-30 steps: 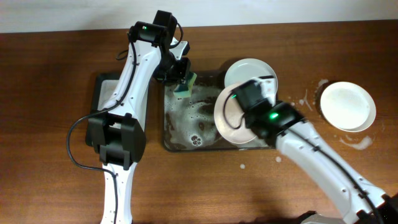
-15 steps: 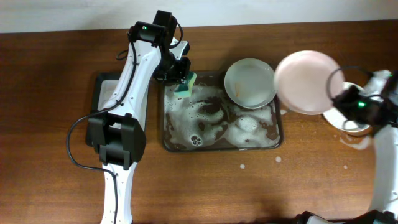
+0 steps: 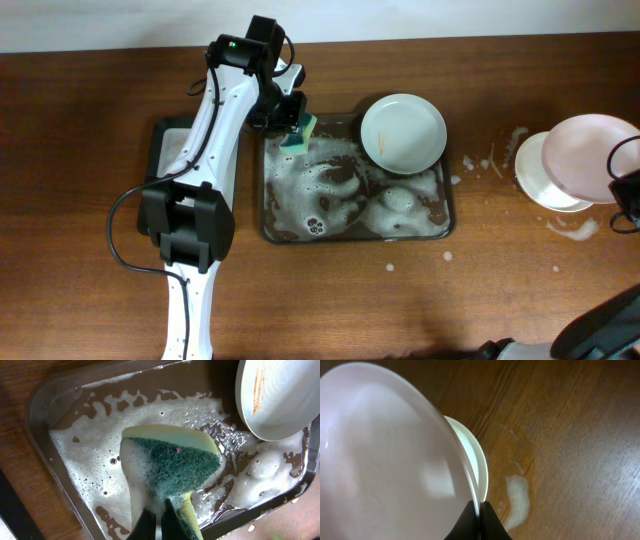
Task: Clean dirty plates on tray and stack at the side
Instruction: 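Set the pink plate onto the white plate stack at right, then grip the white plate rim in the tray with the right gripper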
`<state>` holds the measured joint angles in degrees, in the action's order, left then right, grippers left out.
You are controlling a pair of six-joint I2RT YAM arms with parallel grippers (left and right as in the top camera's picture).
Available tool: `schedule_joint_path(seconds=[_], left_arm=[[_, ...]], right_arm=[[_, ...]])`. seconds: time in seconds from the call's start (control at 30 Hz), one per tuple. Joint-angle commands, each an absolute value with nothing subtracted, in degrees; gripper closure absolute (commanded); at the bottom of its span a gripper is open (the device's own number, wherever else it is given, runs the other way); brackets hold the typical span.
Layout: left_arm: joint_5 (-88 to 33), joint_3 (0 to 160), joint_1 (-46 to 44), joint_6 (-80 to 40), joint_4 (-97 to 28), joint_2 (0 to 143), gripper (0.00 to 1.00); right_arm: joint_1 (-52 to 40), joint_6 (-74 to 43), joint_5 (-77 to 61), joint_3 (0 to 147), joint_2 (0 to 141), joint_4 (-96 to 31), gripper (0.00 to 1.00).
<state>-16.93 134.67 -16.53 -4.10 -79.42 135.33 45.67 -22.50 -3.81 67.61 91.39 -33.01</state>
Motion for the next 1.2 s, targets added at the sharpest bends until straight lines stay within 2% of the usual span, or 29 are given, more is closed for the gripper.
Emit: schedule_joint_path(seconds=[0.0, 0.23, 0.3, 0.33, 0.37, 0.4, 0.5, 0.6, 0.7, 0.87, 1.0, 1.1, 1.17], left_arm=[[-16.7, 134.4, -16.5, -3.0, -79.0, 135.1, 1.00], [-16.7, 134.4, -16.5, -3.0, -78.9, 135.1, 1.00], [-16.7, 134.4, -16.5, -3.0, -78.9, 135.1, 1.00], [-16.7, 134.4, -16.5, -3.0, -78.9, 135.1, 1.00], [-16.7, 134.4, -16.5, -3.0, -78.9, 135.1, 1.00], [-16.7, 134.4, -16.5, -3.0, -78.9, 135.1, 1.00], [-16.7, 134.4, -16.5, -3.0, -78.8, 135.1, 1.00], [-16.7, 134.4, -16.5, -3.0, -78.6, 135.1, 1.00], [-16.7, 134.4, -16.5, -3.0, -78.6, 135.1, 1.00], [-16.7, 134.4, -16.5, -3.0, -78.3, 135.1, 1.00], [-16.7, 134.4, -16.5, -3.0, -78.3, 135.1, 1.00], [-16.7, 134.4, -16.5, -3.0, -78.5, 135.1, 0.99], [-16.7, 134.4, -16.5, -3.0, -78.6, 135.1, 1.00]], right_arm=[[45.7, -23.0, -2.7, 67.7, 97.5, -32.1, 0.96], [45.6, -23.0, -9.1, 67.7, 102.9, -28.4, 0.95], [45.6, -23.0, -9.0, 67.7, 102.9, -28.1, 0.87], [45.6, -23.0, -9.1, 67.7, 102.9, -28.1, 0.79], [45.6, -23.0, -9.1, 67.7, 102.9, -28.0, 0.67], [45.6, -23.0, -9.1, 67.7, 102.9, -28.0, 0.62], [45.6, -22.5, -13.8, 67.7, 102.9, -28.0, 0.58], [44.7, -16.9, -28.4, 69.2, 101.6, -28.8, 0.55], [39.0, -13.7, -27.6, 71.7, 97.0, -33.2, 0.55], [21.3, -14.6, -21.8, 72.6, 93.6, -34.7, 0.56], [5.6, -28.4, -7.0, 72.6, 98.7, -35.1, 0.52], [0.6, -33.6, -3.9, 72.6, 103.6, -34.8, 0.54], [-0.5, -33.6, -4.1, 72.6, 106.2, -34.0, 0.59]])
